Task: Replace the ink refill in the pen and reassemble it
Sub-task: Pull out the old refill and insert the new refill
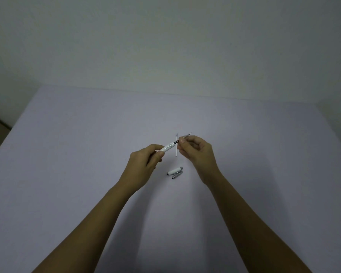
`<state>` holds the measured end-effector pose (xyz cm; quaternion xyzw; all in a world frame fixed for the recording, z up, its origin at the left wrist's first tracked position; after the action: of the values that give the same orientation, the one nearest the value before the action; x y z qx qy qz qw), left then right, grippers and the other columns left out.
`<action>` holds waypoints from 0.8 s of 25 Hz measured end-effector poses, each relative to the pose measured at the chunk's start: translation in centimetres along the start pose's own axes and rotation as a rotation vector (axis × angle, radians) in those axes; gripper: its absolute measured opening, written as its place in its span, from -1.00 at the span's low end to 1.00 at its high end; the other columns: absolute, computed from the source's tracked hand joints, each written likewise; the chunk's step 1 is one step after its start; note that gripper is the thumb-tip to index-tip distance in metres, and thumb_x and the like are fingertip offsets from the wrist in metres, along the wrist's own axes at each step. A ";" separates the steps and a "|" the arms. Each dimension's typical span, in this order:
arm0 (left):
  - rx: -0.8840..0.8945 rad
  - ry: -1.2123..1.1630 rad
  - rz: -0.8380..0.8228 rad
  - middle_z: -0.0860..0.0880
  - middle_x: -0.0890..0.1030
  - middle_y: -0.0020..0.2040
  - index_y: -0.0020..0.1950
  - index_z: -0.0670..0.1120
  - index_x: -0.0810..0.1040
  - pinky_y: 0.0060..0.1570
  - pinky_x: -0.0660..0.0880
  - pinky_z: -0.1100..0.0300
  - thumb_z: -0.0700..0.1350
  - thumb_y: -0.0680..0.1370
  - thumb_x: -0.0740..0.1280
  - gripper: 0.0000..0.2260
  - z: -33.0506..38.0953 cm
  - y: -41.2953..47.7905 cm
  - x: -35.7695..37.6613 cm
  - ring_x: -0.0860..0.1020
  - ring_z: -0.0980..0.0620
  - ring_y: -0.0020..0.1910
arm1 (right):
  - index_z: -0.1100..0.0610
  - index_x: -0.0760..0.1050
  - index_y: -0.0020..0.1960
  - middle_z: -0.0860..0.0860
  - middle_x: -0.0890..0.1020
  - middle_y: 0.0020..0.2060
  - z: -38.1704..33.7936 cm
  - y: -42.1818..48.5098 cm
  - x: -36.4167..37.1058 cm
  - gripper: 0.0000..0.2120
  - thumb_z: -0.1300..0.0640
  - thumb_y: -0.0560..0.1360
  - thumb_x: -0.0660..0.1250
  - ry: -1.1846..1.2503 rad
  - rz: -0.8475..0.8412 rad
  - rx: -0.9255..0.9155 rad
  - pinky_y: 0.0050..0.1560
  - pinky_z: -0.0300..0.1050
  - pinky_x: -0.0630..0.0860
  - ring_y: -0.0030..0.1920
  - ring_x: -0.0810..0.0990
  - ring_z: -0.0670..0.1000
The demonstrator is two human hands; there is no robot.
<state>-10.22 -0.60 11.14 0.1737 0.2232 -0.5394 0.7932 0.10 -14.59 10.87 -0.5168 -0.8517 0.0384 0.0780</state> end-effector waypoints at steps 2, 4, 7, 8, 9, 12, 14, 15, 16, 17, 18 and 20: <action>0.002 0.031 0.031 0.04 0.61 -0.27 0.02 -0.05 0.56 -0.32 0.40 0.40 -0.06 0.58 0.22 -0.85 -0.1 0.1 -0.2 0.52 0.12 -0.36 | 0.03 0.63 -0.15 -0.07 0.68 -0.27 0.2 -0.3 0.4 -0.90 0.17 0.49 0.35 -0.048 -0.014 -0.005 -0.13 -0.31 0.57 -0.18 0.67 -0.12; 0.005 0.057 0.039 0.00 0.62 -0.26 -0.02 -0.08 0.57 -0.31 0.41 0.40 -0.05 0.58 0.23 -0.83 -0.2 0.1 -0.3 0.55 0.09 -0.33 | 0.00 0.63 -0.14 -0.05 0.67 -0.26 0.2 -0.4 0.4 -0.88 0.13 0.51 0.32 -0.060 0.008 -0.007 -0.14 -0.32 0.56 -0.19 0.66 -0.15; 0.019 0.038 0.053 0.00 0.63 -0.25 -0.02 -0.08 0.57 -0.35 0.40 0.50 -0.06 0.57 0.24 -0.85 -0.3 -0.2 -0.4 0.55 0.12 -0.36 | -0.04 0.63 -0.13 -0.05 0.68 -0.23 0.2 -0.4 0.4 -0.82 0.01 0.54 0.26 -0.151 0.025 -0.011 -0.11 -0.29 0.60 -0.18 0.66 -0.15; 0.014 0.017 0.061 0.02 0.63 -0.25 -0.02 -0.07 0.57 -0.35 0.39 0.52 -0.06 0.57 0.24 -0.86 -0.4 -0.3 -0.3 0.55 0.15 -0.35 | -0.07 0.63 -0.13 -0.06 0.69 -0.23 0.5 -0.4 0.4 -0.80 -0.03 0.54 0.24 -0.181 0.018 -0.006 -0.09 -0.27 0.60 -0.17 0.66 -0.14; 0.004 -0.004 0.070 0.04 0.63 -0.26 -0.03 -0.06 0.57 -0.36 0.39 0.52 -0.06 0.57 0.25 -0.87 -0.4 -0.4 -0.3 0.55 0.20 -0.35 | -0.09 0.63 -0.14 -0.08 0.69 -0.23 0.9 -0.4 0.3 -0.78 -0.06 0.54 0.22 -0.195 0.022 0.003 -0.08 -0.26 0.61 -0.17 0.66 -0.14; -0.034 -0.060 0.088 0.10 0.61 -0.28 -0.08 0.00 0.56 -0.39 0.37 0.53 -0.05 0.56 0.25 -0.89 -0.7 -0.6 -0.1 0.53 0.25 -0.38 | -0.06 0.62 -0.19 -0.11 0.67 -0.28 3.4 -0.6 -0.9 -0.75 -0.08 0.54 0.22 -0.266 0.177 0.060 -0.09 -0.23 0.62 -0.23 0.65 -0.14; -0.067 -0.098 0.090 0.12 0.61 -0.29 -0.10 0.03 0.55 -0.40 0.37 0.53 -0.05 0.56 0.25 -0.90 -1.1 -0.9 0.1 0.53 0.26 -0.40 | 0.06 0.61 -0.13 -0.03 0.66 -0.25 6.2 -1.1 -2.0 -0.81 0.03 0.53 0.26 -0.406 0.320 0.143 -0.02 -0.11 0.59 -0.19 0.64 -0.05; -0.082 -0.111 0.086 0.12 0.62 -0.28 -0.10 0.03 0.55 -0.40 0.38 0.52 -0.05 0.56 0.26 -0.90 -1.4 -1.0 0.1 0.53 0.26 -0.40 | 0.12 0.60 -0.08 0.04 0.67 -0.21 7.7 -1.4 -2.3 -0.85 0.10 0.52 0.28 -0.480 0.357 0.186 0.00 -0.12 0.55 -0.14 0.63 0.01; -0.096 -0.117 0.080 0.12 0.62 -0.28 -0.10 0.04 0.55 -0.39 0.39 0.51 -0.04 0.56 0.26 -0.90 -1.6 -1.2 0.2 0.53 0.26 -0.41 | 0.17 0.58 -0.02 0.10 0.67 -0.14 9.1 -1.8 -2.5 -0.86 0.15 0.51 0.29 -0.542 0.368 0.216 0.00 -0.16 0.50 -0.09 0.63 0.07; -0.108 -0.118 0.073 0.12 0.62 -0.28 -0.10 0.05 0.55 -0.39 0.40 0.50 -0.04 0.56 0.26 -0.90 -1.9 -1.3 0.2 0.53 0.26 -0.41 | 0.21 0.56 0.03 0.15 0.67 -0.09 10.3 -2.2 -2.5 -0.84 0.18 0.49 0.31 -0.584 0.366 0.236 -0.02 -0.19 0.45 -0.05 0.63 0.11; -0.119 -0.119 0.070 0.12 0.62 -0.28 -0.10 0.06 0.55 -0.39 0.41 0.50 -0.04 0.56 0.26 -0.90 -2.2 -1.5 0.3 0.53 0.26 -0.41 | 0.24 0.54 0.07 0.17 0.66 -0.05 11.2 -2.3 -2.4 -0.80 0.18 0.48 0.32 -0.612 0.363 0.248 -0.03 -0.21 0.42 -0.03 0.62 0.12; -0.141 -0.111 0.064 0.12 0.62 -0.28 -0.09 0.05 0.55 -0.39 0.40 0.51 -0.04 0.56 0.26 -0.90 -2.7 -1.7 0.3 0.53 0.26 -0.41 | 0.26 0.51 0.11 0.20 0.64 -0.02 12.4 -2.3 -2.1 -0.75 0.17 0.48 0.34 -0.659 0.368 0.262 -0.02 -0.19 0.42 -0.01 0.60 0.14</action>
<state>-12.20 -0.03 8.64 0.0943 0.2106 -0.5055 0.8314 -3.08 -17.28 -1.19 -0.6063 -0.7122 0.3240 -0.1425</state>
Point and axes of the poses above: each hand's wrist, its own y-axis towards the middle knuckle, its own x-axis out of the palm, z = x × y, the point moved 3 cm from there along y, towards the middle knuckle
